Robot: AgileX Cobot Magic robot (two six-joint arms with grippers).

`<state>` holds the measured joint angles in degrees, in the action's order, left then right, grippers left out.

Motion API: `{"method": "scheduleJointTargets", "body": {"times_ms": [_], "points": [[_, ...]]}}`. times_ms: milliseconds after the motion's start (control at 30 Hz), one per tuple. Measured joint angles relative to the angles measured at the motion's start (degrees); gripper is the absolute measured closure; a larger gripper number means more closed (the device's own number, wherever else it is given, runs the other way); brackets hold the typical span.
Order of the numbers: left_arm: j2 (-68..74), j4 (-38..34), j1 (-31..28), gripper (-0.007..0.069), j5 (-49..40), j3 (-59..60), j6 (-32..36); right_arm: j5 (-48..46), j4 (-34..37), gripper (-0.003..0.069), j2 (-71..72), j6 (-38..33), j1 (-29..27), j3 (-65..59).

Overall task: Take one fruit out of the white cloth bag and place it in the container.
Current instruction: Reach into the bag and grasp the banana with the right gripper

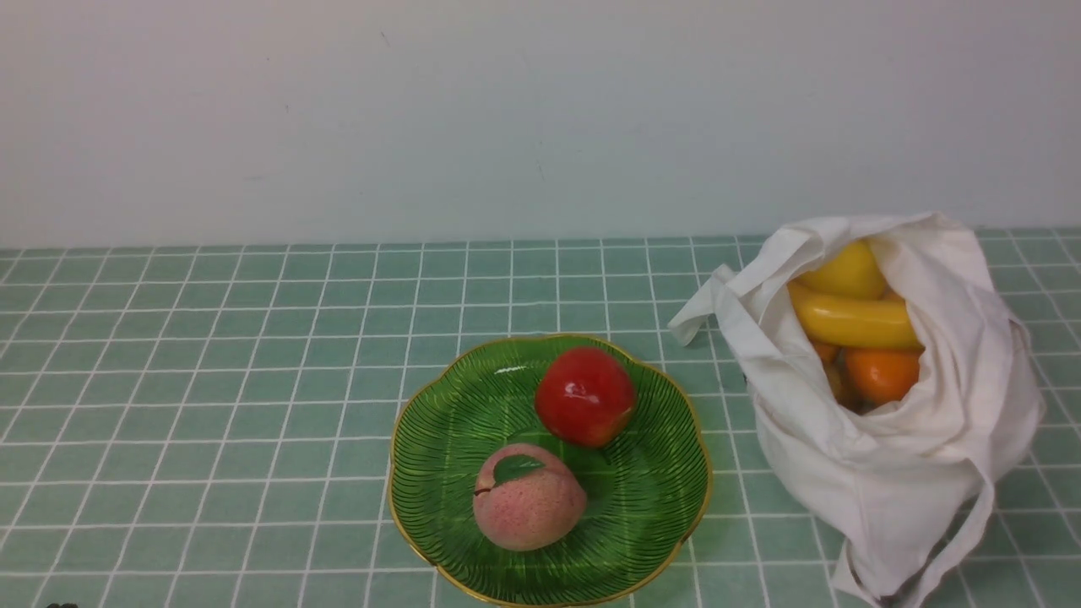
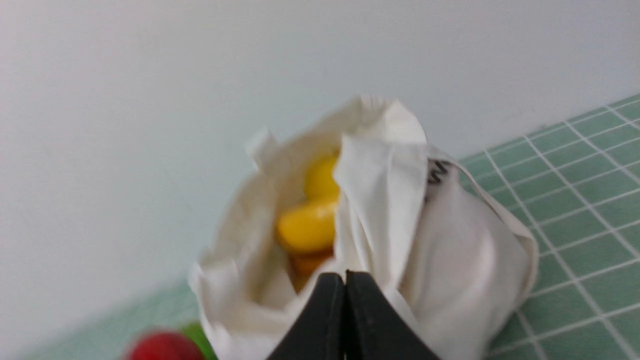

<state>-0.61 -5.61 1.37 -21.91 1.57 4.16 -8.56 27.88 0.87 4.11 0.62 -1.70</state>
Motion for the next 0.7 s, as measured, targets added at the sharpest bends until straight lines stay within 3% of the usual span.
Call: {"method": "scheduleJointTargets", "body": {"times_ms": [167, 433, 600, 700], "points": [[0.00, 0.00, 0.00, 0.0632, 0.00, 0.00, 0.00, 5.34, 15.52, 0.0673, 0.00, 2.46, 0.00, 0.00], [0.00, 0.00, 0.00, 0.0632, 0.00, 0.00, 0.00, 12.55, 20.63, 0.0673, 0.00, 1.28, 0.00, 0.46], [0.00, 0.00, 0.00, 0.0632, 0.00, 0.00, 0.00, -1.51, 13.18, 0.0673, -4.69, -8.26, 0.00, 16.53], [0.00, 0.00, 0.00, 0.0632, 0.00, 0.00, 0.00, -17.24, 5.88, 0.0673, -16.05, -13.48, 0.00, 29.78]]}}
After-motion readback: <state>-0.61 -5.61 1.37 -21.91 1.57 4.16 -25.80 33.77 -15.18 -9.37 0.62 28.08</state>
